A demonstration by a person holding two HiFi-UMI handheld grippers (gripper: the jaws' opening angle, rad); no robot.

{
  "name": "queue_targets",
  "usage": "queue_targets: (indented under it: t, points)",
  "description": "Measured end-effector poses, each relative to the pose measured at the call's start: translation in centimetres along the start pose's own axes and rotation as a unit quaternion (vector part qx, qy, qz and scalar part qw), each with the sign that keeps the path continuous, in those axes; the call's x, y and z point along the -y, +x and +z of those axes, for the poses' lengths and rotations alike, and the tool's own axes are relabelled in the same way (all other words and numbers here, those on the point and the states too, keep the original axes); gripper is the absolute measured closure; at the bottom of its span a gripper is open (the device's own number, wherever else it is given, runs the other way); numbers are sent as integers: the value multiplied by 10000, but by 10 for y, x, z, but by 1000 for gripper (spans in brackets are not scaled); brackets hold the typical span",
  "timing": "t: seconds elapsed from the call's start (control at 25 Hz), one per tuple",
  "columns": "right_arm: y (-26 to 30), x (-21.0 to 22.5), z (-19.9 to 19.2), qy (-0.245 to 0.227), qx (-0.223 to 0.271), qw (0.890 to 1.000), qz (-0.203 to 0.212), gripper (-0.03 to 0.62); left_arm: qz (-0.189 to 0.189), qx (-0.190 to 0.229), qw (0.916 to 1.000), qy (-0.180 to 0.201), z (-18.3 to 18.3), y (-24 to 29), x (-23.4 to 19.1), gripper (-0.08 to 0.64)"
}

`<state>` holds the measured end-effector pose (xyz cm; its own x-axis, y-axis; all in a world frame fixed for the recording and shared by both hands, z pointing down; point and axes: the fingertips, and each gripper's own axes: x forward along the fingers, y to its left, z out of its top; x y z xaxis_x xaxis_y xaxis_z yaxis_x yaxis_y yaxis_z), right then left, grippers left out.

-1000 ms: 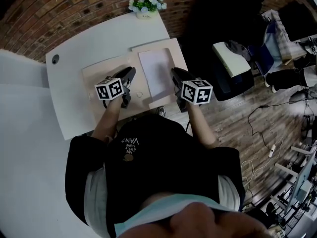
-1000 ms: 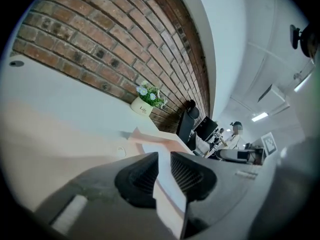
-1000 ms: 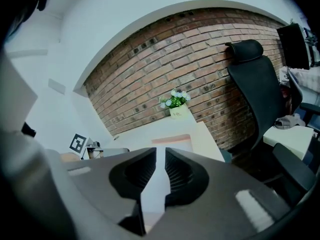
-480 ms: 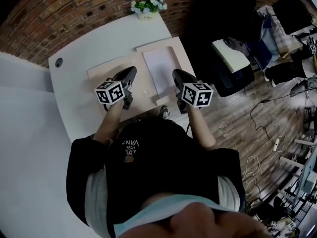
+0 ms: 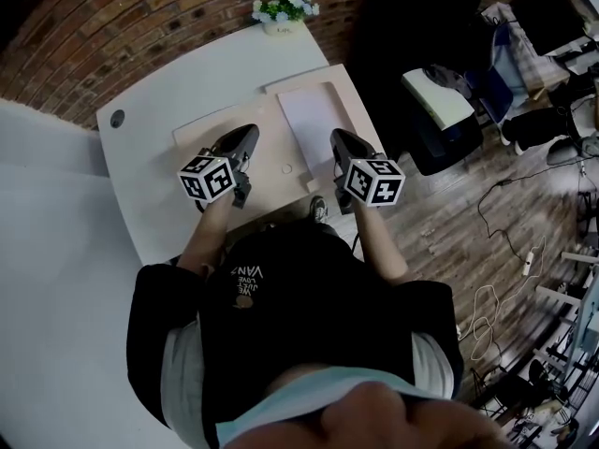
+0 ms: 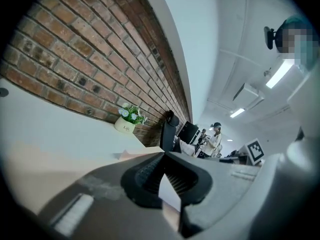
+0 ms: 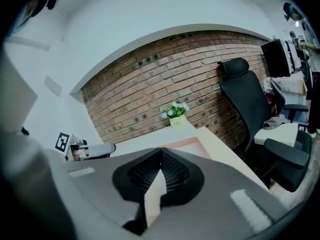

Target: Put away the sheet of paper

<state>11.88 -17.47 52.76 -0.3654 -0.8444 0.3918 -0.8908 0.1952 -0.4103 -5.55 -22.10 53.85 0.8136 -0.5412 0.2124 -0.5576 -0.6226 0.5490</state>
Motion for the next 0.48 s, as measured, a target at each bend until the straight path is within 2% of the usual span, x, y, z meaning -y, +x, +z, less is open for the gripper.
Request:
queue_targets:
  t: [0.24,0.48]
  points:
    - [-6,-14,2,38,438,9990,-68,594,-93,38,9998,185,5,-16,1,558]
    - [-9,-29,-4,66,614,9981,-87,594,-179,217,9990,361,14,-34,3,558]
